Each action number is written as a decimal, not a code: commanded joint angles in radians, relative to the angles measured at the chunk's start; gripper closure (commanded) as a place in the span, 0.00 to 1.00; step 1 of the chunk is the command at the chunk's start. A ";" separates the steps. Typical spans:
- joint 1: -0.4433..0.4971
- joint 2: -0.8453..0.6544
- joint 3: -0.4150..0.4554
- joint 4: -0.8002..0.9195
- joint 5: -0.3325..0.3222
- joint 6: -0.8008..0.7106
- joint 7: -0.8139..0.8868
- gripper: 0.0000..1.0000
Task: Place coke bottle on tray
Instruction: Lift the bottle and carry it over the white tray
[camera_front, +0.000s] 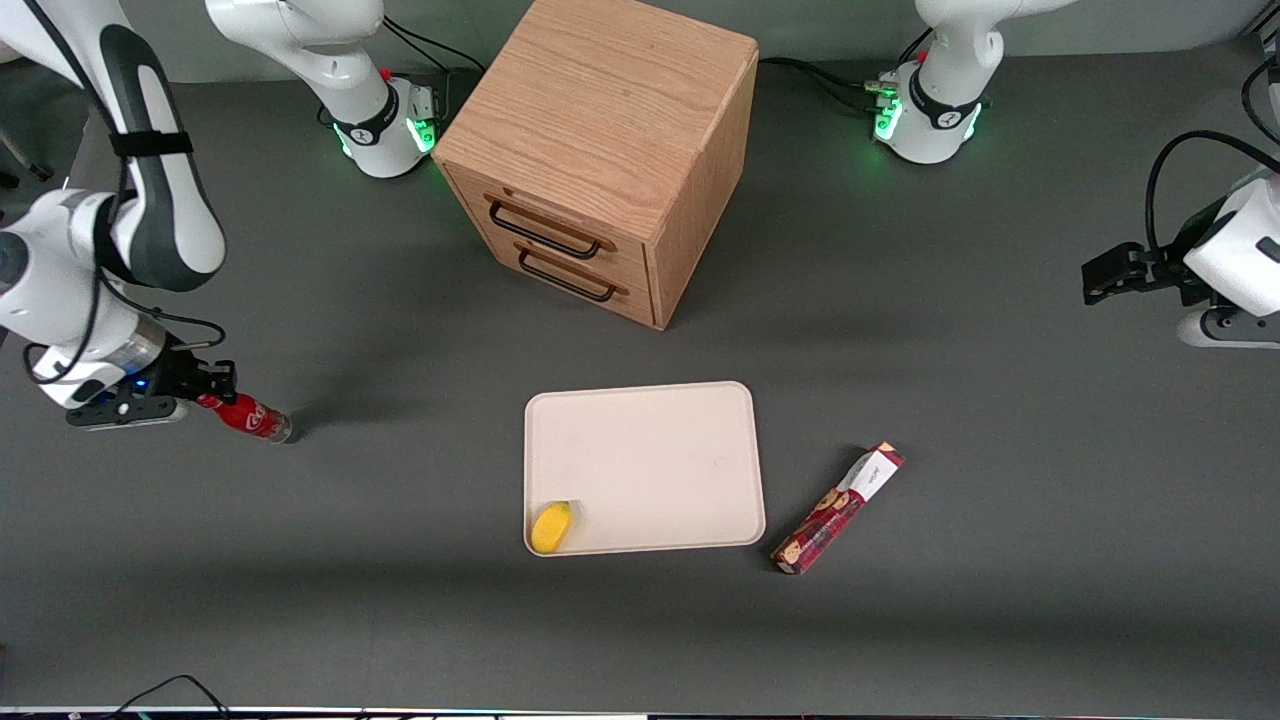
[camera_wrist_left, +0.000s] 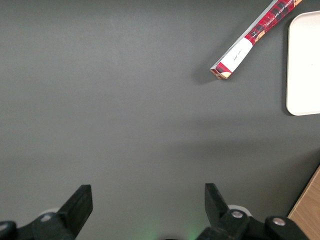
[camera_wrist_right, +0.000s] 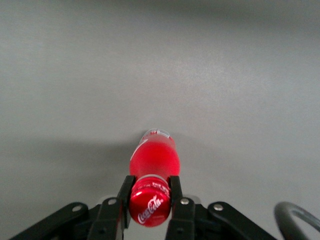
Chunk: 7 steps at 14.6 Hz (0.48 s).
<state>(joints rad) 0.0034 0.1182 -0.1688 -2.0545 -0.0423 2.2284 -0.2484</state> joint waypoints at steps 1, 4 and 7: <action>0.006 -0.022 0.043 0.277 0.013 -0.327 -0.006 0.92; 0.020 0.001 0.110 0.506 0.021 -0.548 0.058 0.92; 0.020 0.075 0.276 0.704 0.019 -0.725 0.318 0.93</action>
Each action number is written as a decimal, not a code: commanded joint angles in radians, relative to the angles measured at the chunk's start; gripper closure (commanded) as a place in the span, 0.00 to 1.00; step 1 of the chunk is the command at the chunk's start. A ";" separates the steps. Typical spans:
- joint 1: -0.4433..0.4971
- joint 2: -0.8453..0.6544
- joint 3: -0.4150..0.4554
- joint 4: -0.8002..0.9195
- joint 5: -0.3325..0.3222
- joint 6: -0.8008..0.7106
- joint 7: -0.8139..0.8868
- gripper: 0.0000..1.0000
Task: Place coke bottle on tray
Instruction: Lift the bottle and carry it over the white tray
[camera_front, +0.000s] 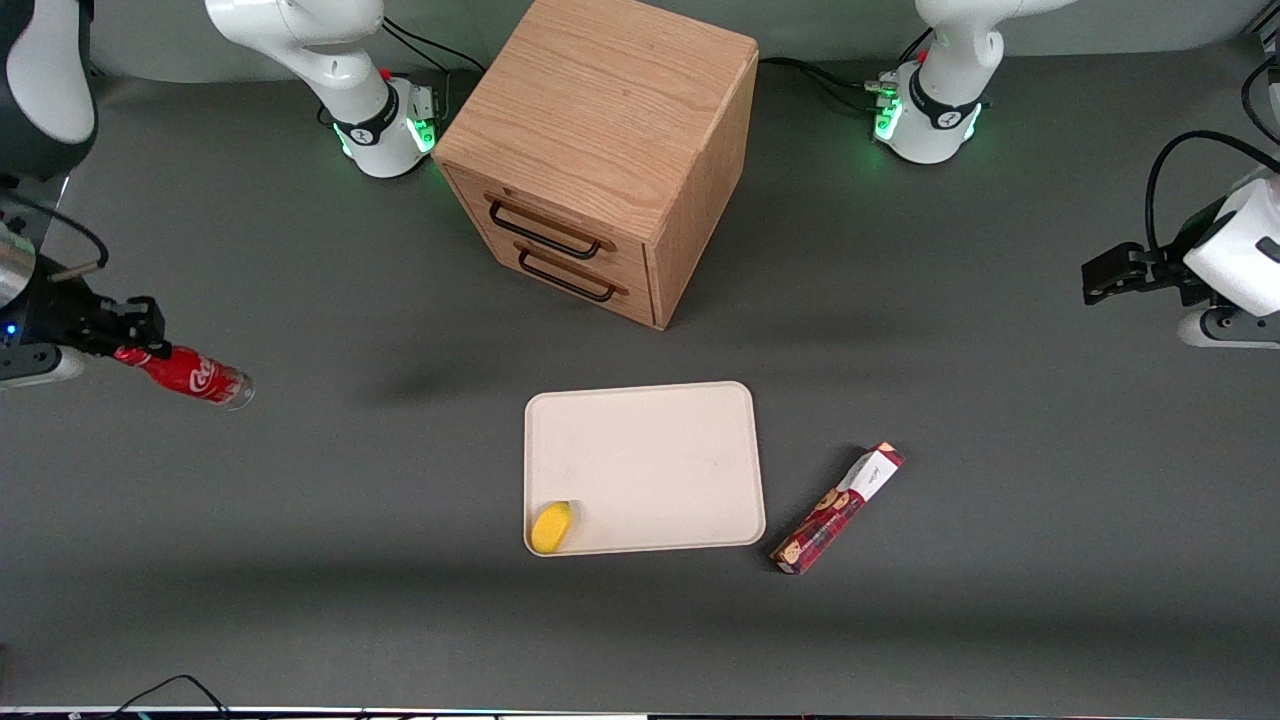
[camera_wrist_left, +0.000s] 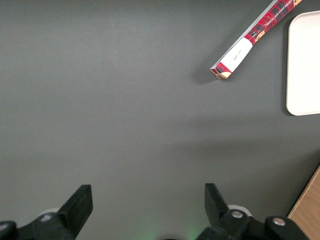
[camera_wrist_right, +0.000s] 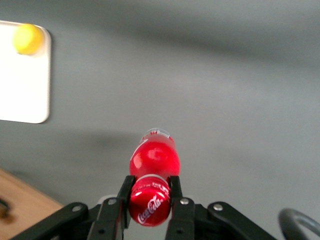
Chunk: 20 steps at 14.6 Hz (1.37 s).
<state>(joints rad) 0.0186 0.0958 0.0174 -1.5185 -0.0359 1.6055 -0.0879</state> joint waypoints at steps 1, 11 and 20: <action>0.004 0.134 0.154 0.219 0.013 -0.131 0.280 0.93; 0.067 0.553 0.568 0.284 -0.255 0.175 1.129 0.93; 0.073 0.617 0.572 0.107 -0.421 0.367 1.292 0.71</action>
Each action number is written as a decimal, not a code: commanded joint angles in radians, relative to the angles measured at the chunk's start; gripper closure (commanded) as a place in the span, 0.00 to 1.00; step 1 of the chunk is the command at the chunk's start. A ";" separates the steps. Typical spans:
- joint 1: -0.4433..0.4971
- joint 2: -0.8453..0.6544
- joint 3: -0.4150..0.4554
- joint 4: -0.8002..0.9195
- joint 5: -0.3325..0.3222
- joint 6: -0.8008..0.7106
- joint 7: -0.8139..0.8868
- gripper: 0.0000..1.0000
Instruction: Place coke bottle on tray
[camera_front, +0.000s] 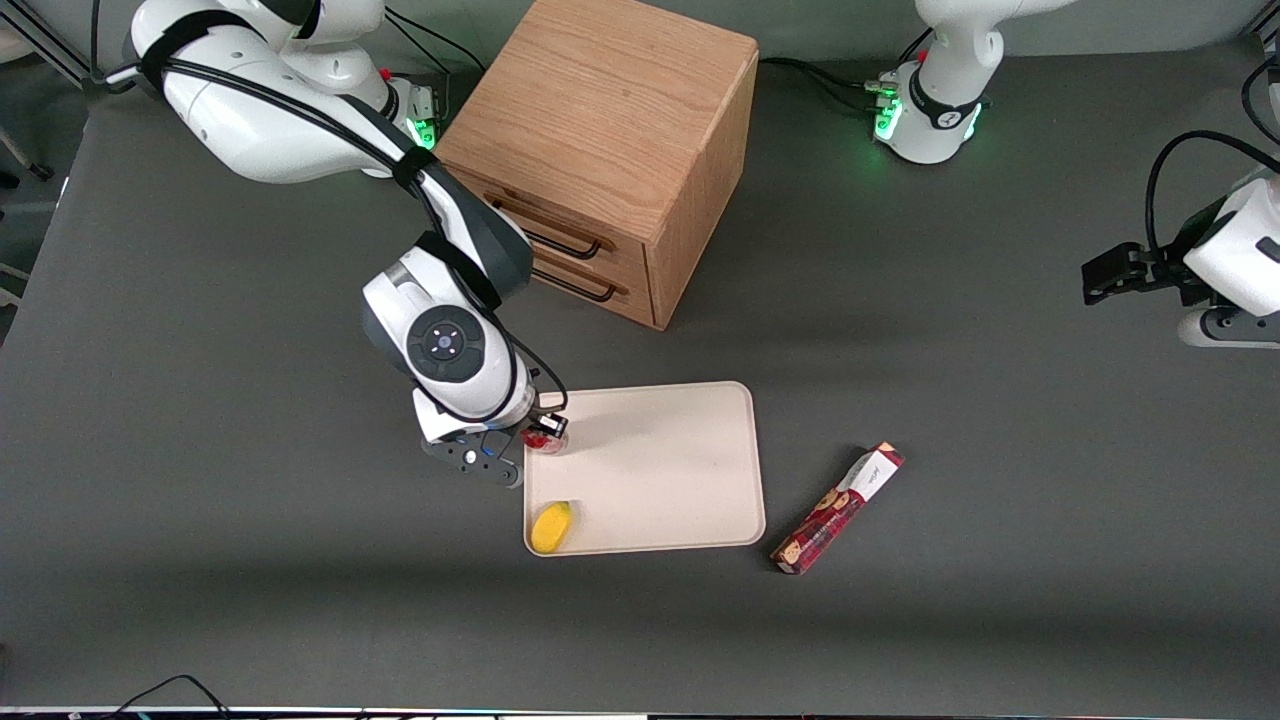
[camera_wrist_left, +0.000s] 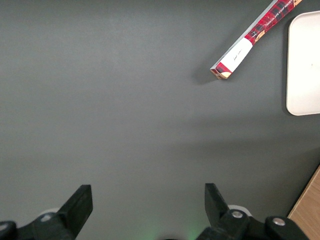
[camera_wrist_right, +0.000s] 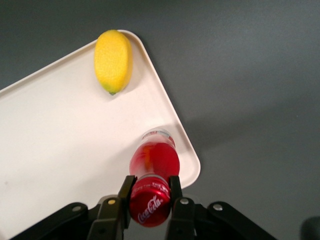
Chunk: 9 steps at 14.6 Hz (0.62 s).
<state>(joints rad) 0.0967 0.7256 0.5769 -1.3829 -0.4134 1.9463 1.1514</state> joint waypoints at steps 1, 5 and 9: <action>-0.006 -0.014 0.014 -0.024 -0.041 0.025 0.047 0.01; -0.011 -0.084 0.037 0.043 -0.034 -0.093 0.022 0.00; -0.050 -0.268 0.032 0.143 0.059 -0.359 -0.250 0.00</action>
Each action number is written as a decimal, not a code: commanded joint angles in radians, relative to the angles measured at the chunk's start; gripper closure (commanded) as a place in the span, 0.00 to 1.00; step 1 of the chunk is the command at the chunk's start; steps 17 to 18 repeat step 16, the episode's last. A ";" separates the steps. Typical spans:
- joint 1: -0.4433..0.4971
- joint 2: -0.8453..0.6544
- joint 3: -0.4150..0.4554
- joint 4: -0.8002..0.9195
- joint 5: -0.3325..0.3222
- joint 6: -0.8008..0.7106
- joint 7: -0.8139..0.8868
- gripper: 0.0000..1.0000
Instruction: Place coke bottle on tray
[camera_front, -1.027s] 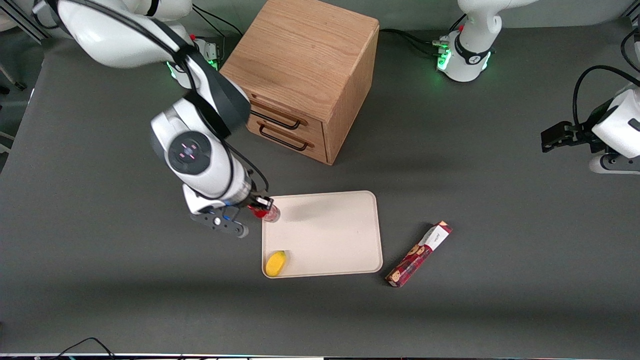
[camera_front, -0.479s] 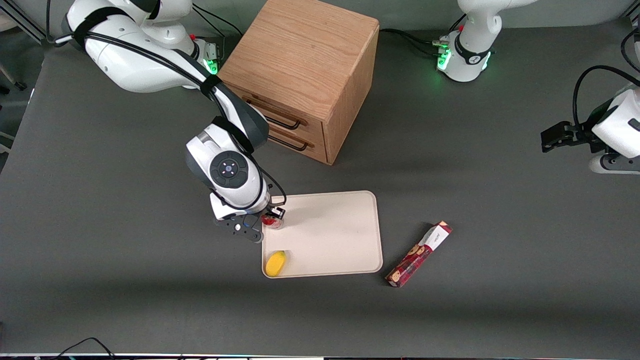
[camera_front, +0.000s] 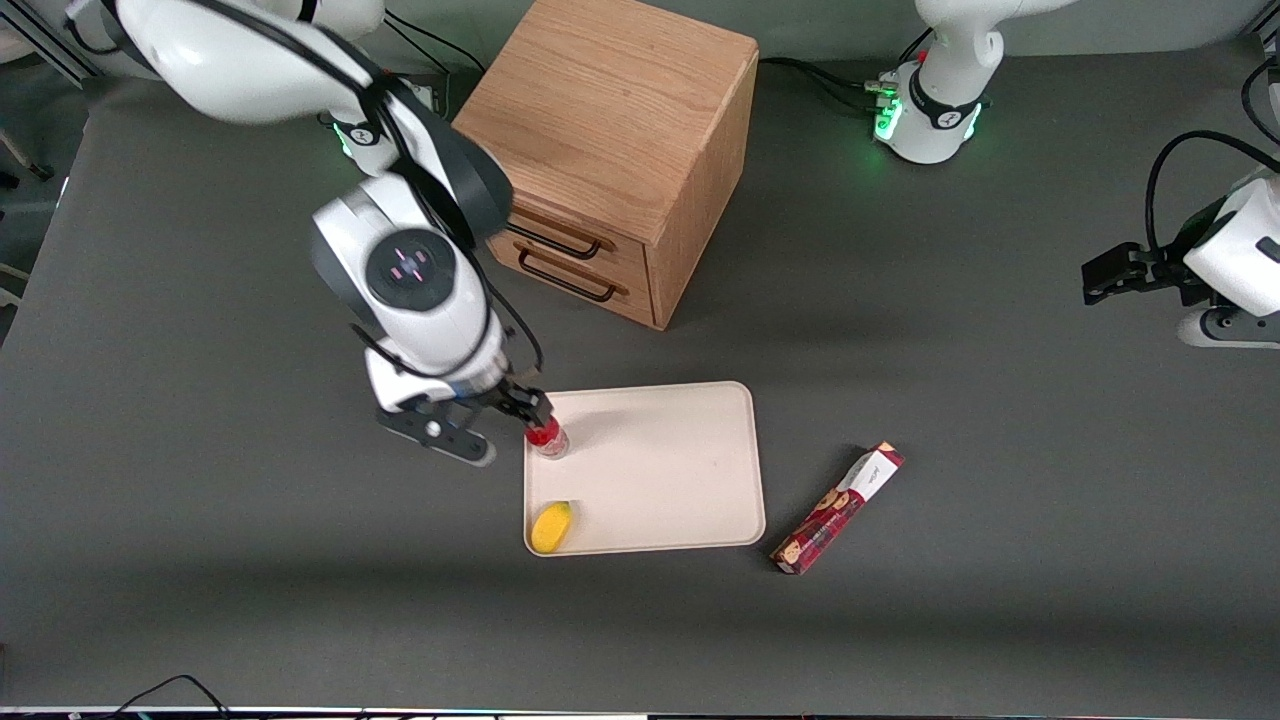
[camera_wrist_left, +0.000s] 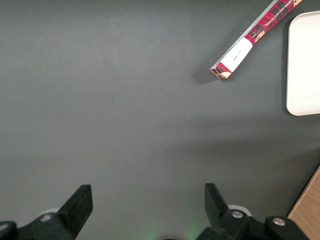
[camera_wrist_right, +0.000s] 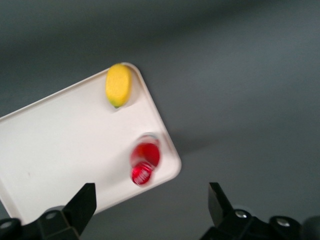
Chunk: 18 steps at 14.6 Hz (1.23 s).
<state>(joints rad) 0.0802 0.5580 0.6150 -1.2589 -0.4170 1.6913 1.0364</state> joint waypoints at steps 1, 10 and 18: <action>-0.065 -0.171 -0.036 0.021 0.110 -0.177 -0.262 0.00; -0.071 -0.575 -0.632 -0.441 0.342 -0.025 -1.035 0.00; -0.062 -0.567 -0.641 -0.401 0.388 -0.016 -1.006 0.00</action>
